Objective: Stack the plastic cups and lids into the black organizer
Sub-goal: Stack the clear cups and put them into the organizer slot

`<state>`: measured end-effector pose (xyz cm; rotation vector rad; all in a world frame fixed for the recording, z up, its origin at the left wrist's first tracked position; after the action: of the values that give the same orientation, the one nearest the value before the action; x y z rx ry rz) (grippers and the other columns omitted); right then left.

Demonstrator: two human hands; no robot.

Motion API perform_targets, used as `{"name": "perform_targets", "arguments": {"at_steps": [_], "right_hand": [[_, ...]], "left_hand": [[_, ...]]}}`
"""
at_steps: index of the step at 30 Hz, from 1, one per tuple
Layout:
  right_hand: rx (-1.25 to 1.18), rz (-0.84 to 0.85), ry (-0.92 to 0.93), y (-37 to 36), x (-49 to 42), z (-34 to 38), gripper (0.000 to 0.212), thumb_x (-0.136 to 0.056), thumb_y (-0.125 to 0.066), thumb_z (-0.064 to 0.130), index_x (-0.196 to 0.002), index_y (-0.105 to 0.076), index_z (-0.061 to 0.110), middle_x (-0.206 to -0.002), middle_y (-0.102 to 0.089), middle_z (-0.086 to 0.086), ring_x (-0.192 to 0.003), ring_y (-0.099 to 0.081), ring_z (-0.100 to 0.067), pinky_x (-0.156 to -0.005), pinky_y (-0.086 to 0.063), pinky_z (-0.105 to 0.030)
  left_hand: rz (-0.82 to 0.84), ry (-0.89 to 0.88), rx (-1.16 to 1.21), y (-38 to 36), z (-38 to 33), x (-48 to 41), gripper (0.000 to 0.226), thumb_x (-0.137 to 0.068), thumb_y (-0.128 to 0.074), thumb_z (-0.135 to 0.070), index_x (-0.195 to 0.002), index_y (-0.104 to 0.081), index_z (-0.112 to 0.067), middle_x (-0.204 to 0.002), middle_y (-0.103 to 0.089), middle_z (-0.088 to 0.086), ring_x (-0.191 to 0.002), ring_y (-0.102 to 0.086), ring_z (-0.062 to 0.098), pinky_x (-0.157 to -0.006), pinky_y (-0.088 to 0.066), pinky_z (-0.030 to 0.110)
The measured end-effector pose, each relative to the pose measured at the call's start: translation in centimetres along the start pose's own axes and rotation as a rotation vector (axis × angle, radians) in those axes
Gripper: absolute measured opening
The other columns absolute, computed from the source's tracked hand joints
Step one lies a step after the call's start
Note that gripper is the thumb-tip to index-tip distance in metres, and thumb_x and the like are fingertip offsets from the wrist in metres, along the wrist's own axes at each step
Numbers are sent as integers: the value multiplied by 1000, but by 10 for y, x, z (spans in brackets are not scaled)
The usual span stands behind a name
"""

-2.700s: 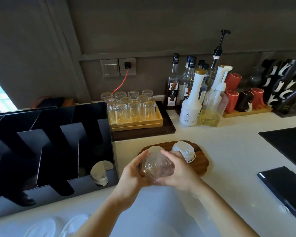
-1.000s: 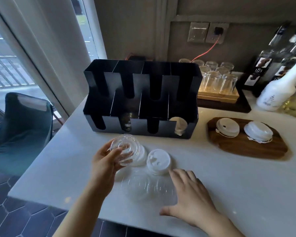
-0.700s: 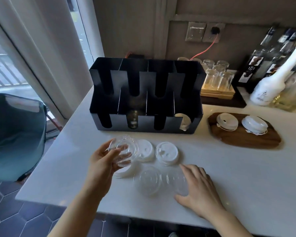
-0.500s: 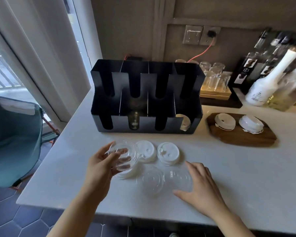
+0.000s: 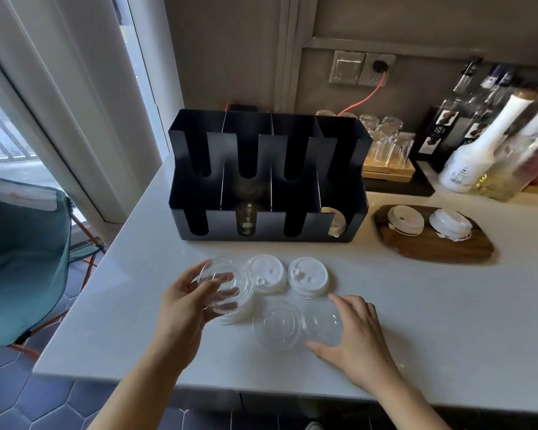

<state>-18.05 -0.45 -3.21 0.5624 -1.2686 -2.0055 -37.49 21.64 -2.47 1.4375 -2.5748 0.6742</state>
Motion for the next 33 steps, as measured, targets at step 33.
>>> {"name": "perform_targets", "arguments": {"at_steps": [33], "right_hand": [[-307,60,313,20,-15,130,85,-64,-77,57,-140,-42,38,-128,-39,20,-122,-33,1,-100,-31,-11]], "left_hand": [[114,142,-92,-16,22,17,33,-94,-60,3,-124,-66,-10,-107,-75,23,-83,-75,36,-66,-62,45]]}}
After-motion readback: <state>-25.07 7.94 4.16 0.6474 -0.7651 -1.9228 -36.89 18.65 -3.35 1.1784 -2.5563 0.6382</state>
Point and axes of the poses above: each hand's wrist, its own x-axis away from the middle knuckle, its own y-axis out of the back of the hand, z = x × y, the point moved 9 cm from there along -x, towards the middle knuckle
